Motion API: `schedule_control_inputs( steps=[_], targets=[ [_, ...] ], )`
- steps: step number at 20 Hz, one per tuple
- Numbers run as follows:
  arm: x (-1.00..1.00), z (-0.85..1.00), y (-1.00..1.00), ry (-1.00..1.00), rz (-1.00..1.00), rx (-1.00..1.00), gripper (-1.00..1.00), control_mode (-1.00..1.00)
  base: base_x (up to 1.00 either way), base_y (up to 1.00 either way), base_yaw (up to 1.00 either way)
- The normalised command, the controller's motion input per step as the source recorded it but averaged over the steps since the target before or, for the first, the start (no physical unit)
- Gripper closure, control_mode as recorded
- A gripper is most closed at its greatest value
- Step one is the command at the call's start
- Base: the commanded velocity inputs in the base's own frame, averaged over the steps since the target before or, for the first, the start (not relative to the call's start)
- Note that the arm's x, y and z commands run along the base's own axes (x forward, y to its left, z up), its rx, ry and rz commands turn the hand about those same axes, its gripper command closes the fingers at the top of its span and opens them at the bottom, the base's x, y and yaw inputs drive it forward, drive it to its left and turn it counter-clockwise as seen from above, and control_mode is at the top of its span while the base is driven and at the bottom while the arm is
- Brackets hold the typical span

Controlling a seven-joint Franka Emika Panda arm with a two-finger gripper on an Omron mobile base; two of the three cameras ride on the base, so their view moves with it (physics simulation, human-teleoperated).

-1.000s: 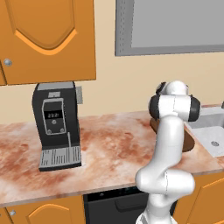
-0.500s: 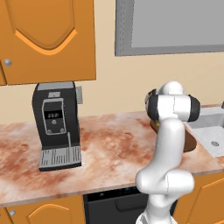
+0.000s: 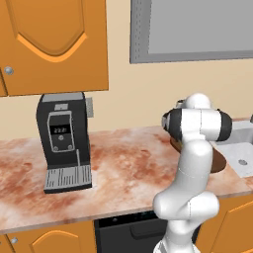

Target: Pick up the sponge from the counter and clean the cutting board by briefly scrubbing or pressing down on the cutting board. Once finished, release the sponge.

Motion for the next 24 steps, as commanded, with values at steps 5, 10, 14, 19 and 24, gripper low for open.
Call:
schedule_control_inputs(
  steps=[5,10,14,19,24],
  targets=[
    [-0.49,0.0,0.0,0.28,0.19,0.0,1.0,-1.0,0.0,0.0,0.0],
    [-0.58,-0.13,0.0,0.11,0.15,0.05,1.0,-1.0,0.0,0.0,0.0],
    [-0.63,-0.15,-0.05,0.0,0.05,0.2,1.0,-1.0,0.0,0.0,0.0],
    [-0.76,-0.23,-0.13,-0.05,0.02,0.24,1.0,-1.0,0.0,0.0,0.0],
    [-0.83,-0.3,-0.17,-0.05,0.02,0.17,1.0,-1.0,0.0,0.0,0.0]
  ],
)
